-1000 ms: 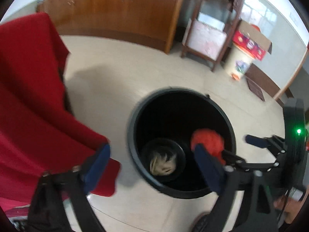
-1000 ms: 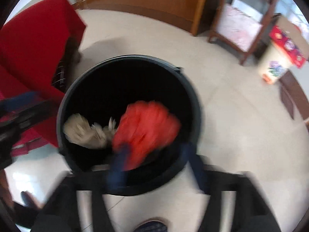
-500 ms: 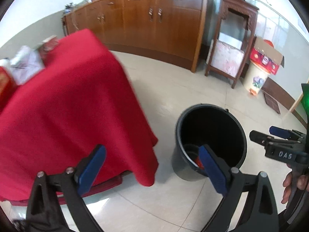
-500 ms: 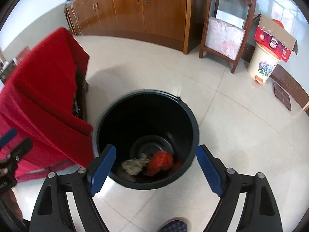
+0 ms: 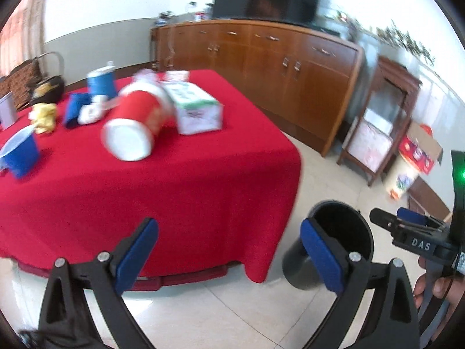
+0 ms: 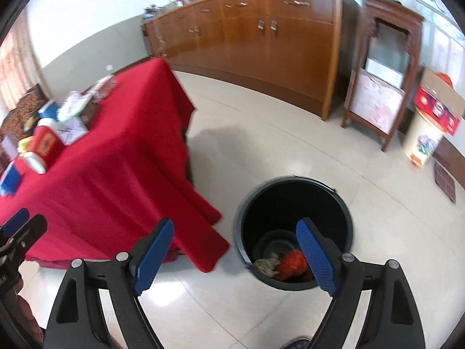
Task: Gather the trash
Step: 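Move both tools back toward the table, then grasp the red-and-white paper cup with the right gripper while the left gripper grasps the blue cup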
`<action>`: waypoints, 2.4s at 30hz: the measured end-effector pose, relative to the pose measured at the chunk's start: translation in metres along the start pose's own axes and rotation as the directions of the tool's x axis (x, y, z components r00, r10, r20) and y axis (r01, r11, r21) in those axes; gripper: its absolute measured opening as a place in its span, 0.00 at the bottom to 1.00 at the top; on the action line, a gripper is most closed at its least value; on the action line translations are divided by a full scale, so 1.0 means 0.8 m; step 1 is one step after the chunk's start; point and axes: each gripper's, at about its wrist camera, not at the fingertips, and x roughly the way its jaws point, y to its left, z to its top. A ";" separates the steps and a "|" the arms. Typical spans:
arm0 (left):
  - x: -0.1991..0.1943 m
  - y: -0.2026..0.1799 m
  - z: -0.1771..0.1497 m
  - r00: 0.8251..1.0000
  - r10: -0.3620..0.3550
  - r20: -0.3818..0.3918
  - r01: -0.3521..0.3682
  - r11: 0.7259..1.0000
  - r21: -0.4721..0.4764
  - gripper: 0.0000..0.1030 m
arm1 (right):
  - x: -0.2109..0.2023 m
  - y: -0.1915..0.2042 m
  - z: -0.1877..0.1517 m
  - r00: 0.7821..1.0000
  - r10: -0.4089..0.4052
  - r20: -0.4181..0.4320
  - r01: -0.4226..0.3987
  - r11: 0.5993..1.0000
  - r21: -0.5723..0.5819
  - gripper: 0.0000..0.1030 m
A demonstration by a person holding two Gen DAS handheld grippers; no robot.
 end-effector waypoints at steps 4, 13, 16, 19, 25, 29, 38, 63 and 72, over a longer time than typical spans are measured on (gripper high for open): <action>-0.015 0.037 0.005 0.997 0.068 0.042 -0.067 0.997 -0.041 0.96 | -0.011 0.047 0.014 0.998 0.055 0.021 -0.054 0.997 -0.056 0.85; -0.034 0.108 0.033 0.977 0.169 0.133 -0.153 0.980 -0.125 0.96 | -0.028 0.133 0.055 0.982 0.163 0.099 -0.144 0.975 -0.170 0.85; -0.045 0.148 0.031 0.962 0.229 0.147 -0.204 0.965 -0.168 0.96 | -0.031 0.159 0.065 0.975 0.193 0.112 -0.171 0.968 -0.182 0.85; -0.052 0.187 0.028 0.945 0.293 0.144 -0.260 0.943 -0.208 0.96 | -0.025 0.195 0.070 0.967 0.232 0.107 -0.208 0.959 -0.193 0.85; -0.058 0.255 0.026 0.911 0.389 0.138 -0.347 0.903 -0.254 0.96 | 0.001 0.287 0.071 0.944 0.322 0.069 -0.299 0.927 -0.227 0.85; -0.050 0.285 0.030 0.898 0.421 0.131 -0.378 0.888 -0.261 0.96 | 0.025 0.338 0.075 0.944 0.326 0.048 -0.307 0.923 -0.230 0.85; -0.005 0.318 0.049 0.900 0.420 0.116 -0.383 0.889 -0.250 0.96 | 0.083 0.383 0.083 0.963 0.271 0.000 -0.264 0.937 -0.230 0.80; 0.025 0.291 0.075 0.932 0.335 0.139 -0.306 0.932 -0.195 0.77 | 0.096 0.397 0.114 0.950 0.307 0.062 -0.279 0.919 -0.280 0.56; 0.006 0.251 0.078 0.940 0.304 0.158 -0.276 0.945 -0.175 0.77 | 0.061 0.358 0.116 0.952 0.290 0.100 -0.255 0.931 -0.262 0.56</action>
